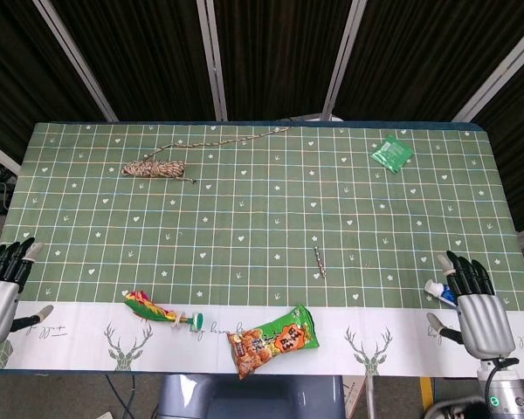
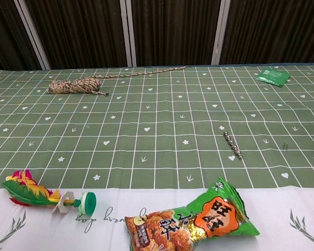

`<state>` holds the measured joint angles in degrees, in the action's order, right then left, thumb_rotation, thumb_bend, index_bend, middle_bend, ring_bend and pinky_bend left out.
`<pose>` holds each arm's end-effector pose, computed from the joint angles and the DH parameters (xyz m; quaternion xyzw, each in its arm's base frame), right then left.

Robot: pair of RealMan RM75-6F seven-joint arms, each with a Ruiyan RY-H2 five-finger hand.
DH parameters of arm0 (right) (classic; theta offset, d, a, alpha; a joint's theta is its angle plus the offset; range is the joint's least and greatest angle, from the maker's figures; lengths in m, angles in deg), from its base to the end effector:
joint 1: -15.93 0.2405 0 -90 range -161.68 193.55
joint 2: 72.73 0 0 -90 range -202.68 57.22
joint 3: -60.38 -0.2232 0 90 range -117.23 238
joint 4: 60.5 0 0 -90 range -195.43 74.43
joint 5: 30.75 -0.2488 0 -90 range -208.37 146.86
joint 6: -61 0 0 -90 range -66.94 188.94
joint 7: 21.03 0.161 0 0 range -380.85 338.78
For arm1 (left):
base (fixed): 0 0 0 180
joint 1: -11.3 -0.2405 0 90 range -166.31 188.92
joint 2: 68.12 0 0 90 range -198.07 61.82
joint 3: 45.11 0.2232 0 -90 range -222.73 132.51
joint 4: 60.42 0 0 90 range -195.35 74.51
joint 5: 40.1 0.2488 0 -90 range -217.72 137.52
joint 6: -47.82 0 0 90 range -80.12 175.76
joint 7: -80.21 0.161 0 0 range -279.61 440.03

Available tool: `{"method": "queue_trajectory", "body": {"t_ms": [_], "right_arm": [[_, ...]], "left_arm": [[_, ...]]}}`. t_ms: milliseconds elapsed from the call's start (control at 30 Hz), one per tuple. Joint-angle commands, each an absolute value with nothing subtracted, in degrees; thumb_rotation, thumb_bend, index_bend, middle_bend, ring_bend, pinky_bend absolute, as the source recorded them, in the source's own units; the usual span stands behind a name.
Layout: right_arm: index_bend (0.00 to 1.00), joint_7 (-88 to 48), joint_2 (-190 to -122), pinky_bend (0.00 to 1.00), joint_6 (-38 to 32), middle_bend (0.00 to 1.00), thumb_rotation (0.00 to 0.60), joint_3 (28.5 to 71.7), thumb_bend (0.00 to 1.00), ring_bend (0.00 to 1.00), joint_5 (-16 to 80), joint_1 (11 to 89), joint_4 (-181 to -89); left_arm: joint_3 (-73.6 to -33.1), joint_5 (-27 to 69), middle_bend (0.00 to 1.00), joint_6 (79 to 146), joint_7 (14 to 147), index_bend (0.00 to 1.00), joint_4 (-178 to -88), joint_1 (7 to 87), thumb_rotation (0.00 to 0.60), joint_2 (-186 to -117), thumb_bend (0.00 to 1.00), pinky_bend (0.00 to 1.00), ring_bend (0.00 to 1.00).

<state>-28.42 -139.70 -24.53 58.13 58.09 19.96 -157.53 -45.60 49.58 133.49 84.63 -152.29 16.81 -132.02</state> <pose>-0.2654 -0.1897 0.0835 0.6093 -0.3813 0.3948 0.5722 -0.2907 0.1916 0.1023 -0.6375 -0.3508 -0.3684 0.5787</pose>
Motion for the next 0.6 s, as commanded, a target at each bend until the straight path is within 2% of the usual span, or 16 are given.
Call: {"method": "queue_trajectory", "body": {"t_ms": [33, 600], "right_arm": [[0.00, -28.54, -139.71, 0.00, -24.52, 0.00, 0.600, 58.14, 0.13, 0.00, 58.05, 19.94, -157.56], [0.00, -29.21, -139.86, 0.00, -24.42, 0.00, 0.600, 57.84, 0.13, 0.00, 57.32, 19.95, -157.93]], "left_arm": [[-45.59, 49.52, 0.00, 133.42, 84.53, 0.00, -152.31, 16.83, 0.600, -131.96, 0.05, 0.00, 0.00], [-45.61, 49.57, 0.00, 133.35, 84.98, 0.00, -152.06, 16.92, 0.600, -132.14, 0.05, 0.00, 0.00]]}}
